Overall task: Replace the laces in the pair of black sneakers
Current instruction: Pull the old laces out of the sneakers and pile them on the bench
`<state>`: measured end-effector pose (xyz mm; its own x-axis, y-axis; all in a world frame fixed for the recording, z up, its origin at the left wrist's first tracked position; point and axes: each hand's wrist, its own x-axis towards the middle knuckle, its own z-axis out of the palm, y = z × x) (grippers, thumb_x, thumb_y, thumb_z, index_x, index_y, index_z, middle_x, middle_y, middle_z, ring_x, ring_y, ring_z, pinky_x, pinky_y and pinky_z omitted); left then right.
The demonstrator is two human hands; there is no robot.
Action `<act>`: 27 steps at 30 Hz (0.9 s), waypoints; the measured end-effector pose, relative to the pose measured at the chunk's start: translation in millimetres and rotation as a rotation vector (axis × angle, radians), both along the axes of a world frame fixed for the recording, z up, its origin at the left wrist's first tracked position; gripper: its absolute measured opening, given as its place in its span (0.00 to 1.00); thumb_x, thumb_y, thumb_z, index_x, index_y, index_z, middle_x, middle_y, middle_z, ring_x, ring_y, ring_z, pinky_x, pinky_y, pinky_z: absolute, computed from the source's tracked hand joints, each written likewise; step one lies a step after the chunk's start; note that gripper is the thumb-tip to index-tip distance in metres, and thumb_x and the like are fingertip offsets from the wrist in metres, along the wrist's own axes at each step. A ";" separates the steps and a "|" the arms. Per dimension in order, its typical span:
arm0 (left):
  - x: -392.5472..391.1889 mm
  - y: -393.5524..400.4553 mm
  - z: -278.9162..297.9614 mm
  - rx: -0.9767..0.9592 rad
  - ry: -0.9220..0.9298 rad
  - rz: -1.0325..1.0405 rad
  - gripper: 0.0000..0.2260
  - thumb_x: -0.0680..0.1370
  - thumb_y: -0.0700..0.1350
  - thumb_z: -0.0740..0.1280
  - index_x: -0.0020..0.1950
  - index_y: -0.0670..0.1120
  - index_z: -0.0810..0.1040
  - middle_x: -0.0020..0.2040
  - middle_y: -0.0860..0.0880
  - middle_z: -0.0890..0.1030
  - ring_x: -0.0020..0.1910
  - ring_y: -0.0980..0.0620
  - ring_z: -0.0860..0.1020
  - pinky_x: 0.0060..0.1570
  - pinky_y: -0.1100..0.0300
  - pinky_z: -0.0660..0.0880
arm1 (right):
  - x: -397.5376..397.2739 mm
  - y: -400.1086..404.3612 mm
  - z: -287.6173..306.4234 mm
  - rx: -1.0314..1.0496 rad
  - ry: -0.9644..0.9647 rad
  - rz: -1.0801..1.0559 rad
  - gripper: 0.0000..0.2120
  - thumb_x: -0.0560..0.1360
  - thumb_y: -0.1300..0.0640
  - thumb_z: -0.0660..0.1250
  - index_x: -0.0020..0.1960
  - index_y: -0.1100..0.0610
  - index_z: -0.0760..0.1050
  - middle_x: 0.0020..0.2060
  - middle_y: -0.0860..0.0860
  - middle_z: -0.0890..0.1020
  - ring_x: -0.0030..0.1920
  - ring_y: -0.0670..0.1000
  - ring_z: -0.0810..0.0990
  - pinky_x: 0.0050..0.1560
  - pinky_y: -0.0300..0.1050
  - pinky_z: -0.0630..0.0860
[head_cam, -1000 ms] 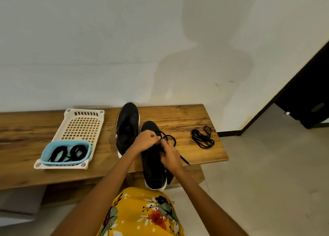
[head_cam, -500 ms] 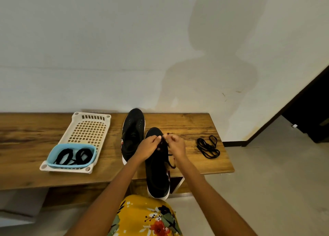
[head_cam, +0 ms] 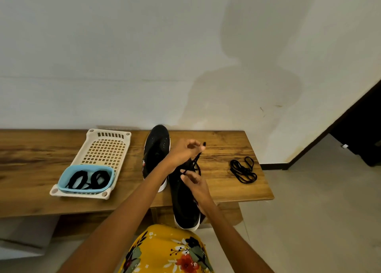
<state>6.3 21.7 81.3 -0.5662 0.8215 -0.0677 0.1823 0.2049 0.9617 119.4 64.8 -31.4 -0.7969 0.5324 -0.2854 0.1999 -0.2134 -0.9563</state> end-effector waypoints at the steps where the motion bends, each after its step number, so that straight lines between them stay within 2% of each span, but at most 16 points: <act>1: 0.0 4.5 4.1 0.008 -0.023 -0.005 0.05 0.76 0.46 0.68 0.47 0.46 0.81 0.41 0.53 0.80 0.42 0.60 0.77 0.46 0.68 0.71 | -1.9 -1.0 1.2 0.040 -0.008 -0.020 0.09 0.76 0.55 0.68 0.55 0.54 0.81 0.51 0.48 0.84 0.55 0.46 0.80 0.57 0.43 0.75; 4: -6.5 6.3 -7.8 -0.064 -0.013 -0.021 0.07 0.78 0.46 0.66 0.47 0.43 0.80 0.40 0.49 0.81 0.40 0.55 0.78 0.48 0.60 0.75 | -8.0 0.9 11.6 0.139 -0.044 -0.078 0.04 0.76 0.57 0.69 0.48 0.54 0.82 0.43 0.49 0.85 0.47 0.44 0.82 0.50 0.41 0.76; 6: -11.5 -4.0 -30.4 -0.286 0.179 -0.090 0.12 0.81 0.49 0.60 0.46 0.42 0.78 0.42 0.45 0.81 0.42 0.49 0.80 0.49 0.52 0.76 | -11.3 4.1 21.9 0.185 -0.019 -0.082 0.04 0.76 0.60 0.68 0.45 0.58 0.81 0.37 0.48 0.83 0.39 0.40 0.81 0.43 0.38 0.74; 8: -11.4 -17.7 -52.7 -0.424 0.302 -0.082 0.17 0.82 0.51 0.55 0.42 0.45 0.76 0.39 0.46 0.79 0.42 0.47 0.78 0.43 0.54 0.72 | -14.2 12.8 32.0 0.258 -0.025 -0.030 0.06 0.77 0.61 0.66 0.43 0.61 0.80 0.33 0.48 0.80 0.36 0.41 0.78 0.39 0.37 0.72; 11: -8.2 -26.0 -62.1 -0.382 0.305 0.043 0.17 0.82 0.51 0.54 0.38 0.46 0.72 0.35 0.48 0.74 0.37 0.49 0.74 0.37 0.56 0.66 | -14.7 23.8 39.8 0.305 -0.012 0.014 0.09 0.77 0.60 0.66 0.44 0.65 0.80 0.36 0.54 0.81 0.40 0.47 0.78 0.43 0.40 0.73; 14: -7.4 -23.5 -63.9 -0.364 0.315 0.013 0.15 0.82 0.49 0.56 0.41 0.45 0.76 0.37 0.46 0.78 0.38 0.49 0.76 0.39 0.55 0.69 | -9.8 26.6 42.4 0.140 0.053 -0.074 0.09 0.77 0.62 0.65 0.47 0.68 0.79 0.41 0.59 0.82 0.45 0.51 0.81 0.49 0.40 0.79; 16: -10.1 -24.4 -69.4 -0.364 0.313 -0.025 0.11 0.80 0.47 0.59 0.46 0.45 0.79 0.43 0.46 0.80 0.43 0.49 0.78 0.45 0.53 0.73 | -10.5 29.0 48.2 -0.008 0.103 -0.219 0.08 0.78 0.61 0.64 0.45 0.66 0.79 0.39 0.57 0.82 0.43 0.50 0.82 0.47 0.39 0.80; 18: -11.8 -28.2 -73.7 -0.351 0.305 -0.067 0.08 0.79 0.46 0.64 0.51 0.46 0.81 0.48 0.49 0.79 0.48 0.52 0.78 0.50 0.57 0.73 | -14.3 37.0 55.2 -0.079 0.140 -0.361 0.07 0.78 0.60 0.64 0.44 0.61 0.77 0.37 0.54 0.81 0.40 0.48 0.81 0.44 0.38 0.80; 20: -12.5 -30.7 -80.4 -0.338 0.360 -0.110 0.09 0.77 0.46 0.67 0.56 0.47 0.81 0.50 0.52 0.77 0.51 0.54 0.78 0.57 0.59 0.71 | -17.2 41.2 60.5 -0.082 0.151 -0.381 0.06 0.78 0.60 0.64 0.44 0.59 0.77 0.36 0.53 0.81 0.39 0.48 0.81 0.42 0.37 0.80; 22: -11.8 -32.4 -87.1 -0.317 0.415 -0.128 0.10 0.75 0.46 0.69 0.56 0.49 0.81 0.51 0.55 0.76 0.51 0.56 0.77 0.61 0.57 0.69 | -19.1 41.2 63.8 -0.116 0.180 -0.394 0.06 0.79 0.60 0.63 0.45 0.59 0.77 0.34 0.52 0.80 0.36 0.46 0.81 0.39 0.37 0.80; 24: -10.3 -34.3 -88.7 -0.283 0.435 -0.131 0.08 0.74 0.46 0.70 0.53 0.49 0.82 0.49 0.57 0.75 0.50 0.58 0.76 0.60 0.58 0.70 | -23.4 41.0 71.1 -0.232 0.267 -0.445 0.06 0.79 0.60 0.62 0.45 0.59 0.76 0.33 0.51 0.79 0.31 0.46 0.80 0.35 0.37 0.79; 27: -10.1 -35.6 -87.6 -0.258 0.413 -0.121 0.06 0.75 0.43 0.70 0.50 0.47 0.83 0.49 0.55 0.75 0.49 0.59 0.75 0.55 0.63 0.72 | -31.7 55.4 90.6 -0.404 0.380 -0.593 0.05 0.79 0.60 0.61 0.46 0.59 0.75 0.36 0.50 0.77 0.26 0.43 0.75 0.31 0.36 0.78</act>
